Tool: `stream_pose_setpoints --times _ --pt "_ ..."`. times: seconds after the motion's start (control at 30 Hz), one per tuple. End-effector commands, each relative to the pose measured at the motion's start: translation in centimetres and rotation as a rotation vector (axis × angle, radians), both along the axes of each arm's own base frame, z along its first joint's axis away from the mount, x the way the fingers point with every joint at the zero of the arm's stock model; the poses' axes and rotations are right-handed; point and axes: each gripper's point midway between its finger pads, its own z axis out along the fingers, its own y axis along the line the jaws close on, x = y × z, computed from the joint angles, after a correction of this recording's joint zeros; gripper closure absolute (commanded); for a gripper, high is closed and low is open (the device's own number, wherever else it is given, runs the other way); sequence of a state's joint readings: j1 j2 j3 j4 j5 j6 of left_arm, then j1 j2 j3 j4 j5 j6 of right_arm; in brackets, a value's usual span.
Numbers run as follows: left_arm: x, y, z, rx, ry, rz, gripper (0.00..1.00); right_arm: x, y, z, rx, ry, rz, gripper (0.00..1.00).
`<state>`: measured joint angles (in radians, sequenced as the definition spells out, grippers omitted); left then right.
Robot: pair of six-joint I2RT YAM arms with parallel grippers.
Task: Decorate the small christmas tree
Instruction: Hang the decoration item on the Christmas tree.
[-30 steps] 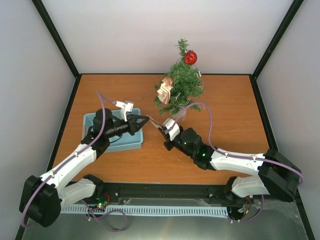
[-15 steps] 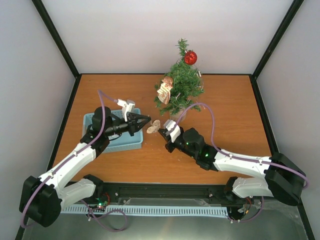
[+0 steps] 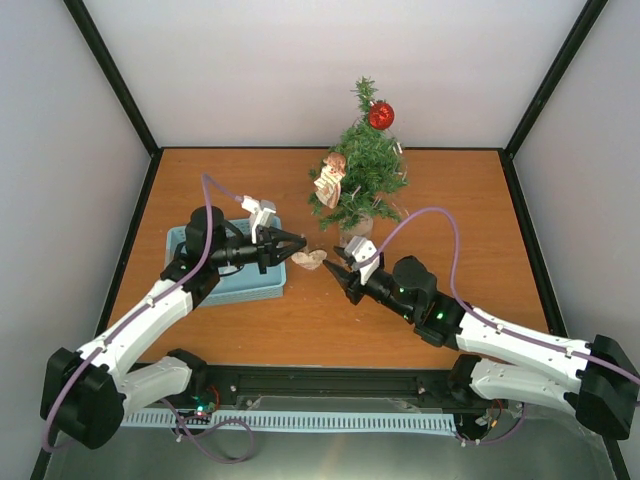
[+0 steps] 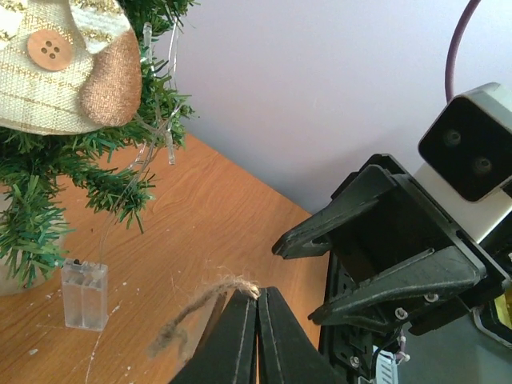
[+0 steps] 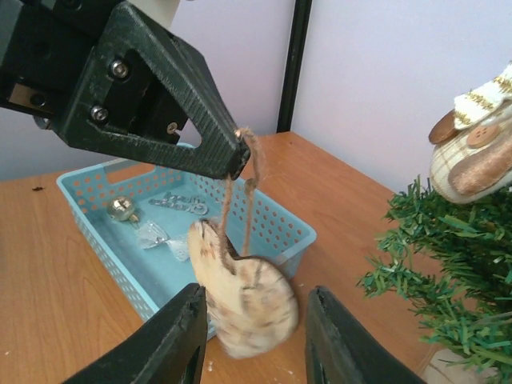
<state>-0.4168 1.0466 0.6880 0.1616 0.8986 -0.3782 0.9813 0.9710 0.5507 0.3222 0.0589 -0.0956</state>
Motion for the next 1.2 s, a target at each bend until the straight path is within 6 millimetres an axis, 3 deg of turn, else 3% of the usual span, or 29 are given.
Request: stream_pose_setpoints --times 0.0,0.13,0.37,0.93,1.07,1.17 --pt "0.2 -0.2 1.9 -0.011 -0.062 -0.024 0.99 -0.1 0.4 1.1 0.002 0.002 0.02 0.64" --pt "0.6 -0.2 1.7 -0.019 -0.013 -0.004 0.99 -0.3 1.4 2.3 0.032 0.012 0.065 0.63" --pt "0.9 -0.3 1.9 -0.047 0.048 0.003 0.99 1.0 3.1 2.9 -0.005 -0.006 0.058 0.62" --pt "1.2 -0.3 1.9 -0.066 0.096 0.021 0.99 2.6 4.7 0.9 -0.095 -0.005 0.019 0.62" --pt "1.2 -0.3 1.9 -0.069 0.105 0.024 0.99 2.8 4.8 0.9 -0.09 -0.011 0.014 0.69" --pt "1.2 -0.3 1.9 -0.072 0.107 0.028 0.99 3.2 4.5 1.2 -0.081 -0.022 -0.011 0.87"
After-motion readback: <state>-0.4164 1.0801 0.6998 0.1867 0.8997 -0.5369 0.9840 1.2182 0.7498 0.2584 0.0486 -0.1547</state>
